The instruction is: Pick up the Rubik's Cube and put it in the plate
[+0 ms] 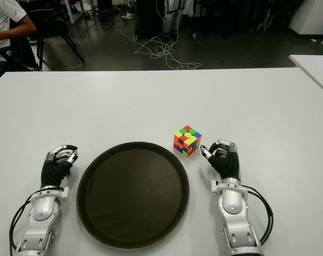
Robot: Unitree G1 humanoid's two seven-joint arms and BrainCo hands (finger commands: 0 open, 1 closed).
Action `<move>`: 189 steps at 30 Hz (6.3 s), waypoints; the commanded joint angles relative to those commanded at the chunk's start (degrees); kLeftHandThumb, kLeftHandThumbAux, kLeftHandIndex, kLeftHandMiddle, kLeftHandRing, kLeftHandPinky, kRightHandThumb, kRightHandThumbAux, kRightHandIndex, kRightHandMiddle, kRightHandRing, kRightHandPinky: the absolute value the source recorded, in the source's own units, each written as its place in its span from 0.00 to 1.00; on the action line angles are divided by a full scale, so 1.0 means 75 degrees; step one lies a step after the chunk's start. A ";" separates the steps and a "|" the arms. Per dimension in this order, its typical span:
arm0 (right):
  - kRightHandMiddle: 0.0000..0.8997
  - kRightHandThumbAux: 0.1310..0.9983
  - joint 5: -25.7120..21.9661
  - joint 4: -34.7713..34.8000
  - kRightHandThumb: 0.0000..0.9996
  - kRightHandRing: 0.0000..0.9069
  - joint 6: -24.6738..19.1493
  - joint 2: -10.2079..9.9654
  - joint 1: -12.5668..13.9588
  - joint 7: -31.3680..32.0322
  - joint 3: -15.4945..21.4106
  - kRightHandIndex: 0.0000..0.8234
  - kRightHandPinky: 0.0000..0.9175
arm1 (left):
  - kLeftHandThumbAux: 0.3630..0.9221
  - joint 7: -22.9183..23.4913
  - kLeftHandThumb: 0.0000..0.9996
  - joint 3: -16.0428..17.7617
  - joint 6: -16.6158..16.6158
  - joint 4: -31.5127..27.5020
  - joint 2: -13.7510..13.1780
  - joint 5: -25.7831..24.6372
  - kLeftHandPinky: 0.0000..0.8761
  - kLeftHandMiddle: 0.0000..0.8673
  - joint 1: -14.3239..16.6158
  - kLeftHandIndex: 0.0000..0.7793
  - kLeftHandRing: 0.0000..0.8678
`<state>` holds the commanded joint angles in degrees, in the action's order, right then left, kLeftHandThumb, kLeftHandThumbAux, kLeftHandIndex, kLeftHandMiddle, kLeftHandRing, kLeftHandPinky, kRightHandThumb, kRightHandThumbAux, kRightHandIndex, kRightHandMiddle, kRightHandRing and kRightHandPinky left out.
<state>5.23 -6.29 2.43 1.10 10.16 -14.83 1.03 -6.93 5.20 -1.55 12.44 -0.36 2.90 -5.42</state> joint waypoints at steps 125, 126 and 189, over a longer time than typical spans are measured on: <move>0.00 0.67 0.5137 0.3220 0.00 0.00 -0.3894 0.2787 -0.1944 0.4836 -0.1972 0.00 0.00 | 0.61 0.0025 0.71 -0.0171 -0.0063 -0.0095 0.0233 -0.0187 0.92 0.93 -0.0015 0.57 0.95; 0.00 0.66 0.5149 0.3150 0.00 0.00 -0.3898 0.2785 -0.1977 0.4812 -0.1995 0.00 0.00 | 0.61 0.0026 0.71 -0.0170 -0.0061 -0.0124 0.0252 -0.0209 0.92 0.93 -0.0029 0.57 0.95; 0.01 0.75 0.4553 0.1576 0.00 0.04 -0.3128 0.2710 -0.3625 0.4120 -0.2003 0.00 0.07 | 0.62 -0.0084 0.71 -0.0086 0.0008 -0.0146 0.0477 -0.0321 0.92 0.92 -0.0007 0.57 0.94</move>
<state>39.38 5.52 -21.03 21.42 -17.02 16.07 -14.00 -7.55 4.56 -1.49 11.34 3.22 0.49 -5.47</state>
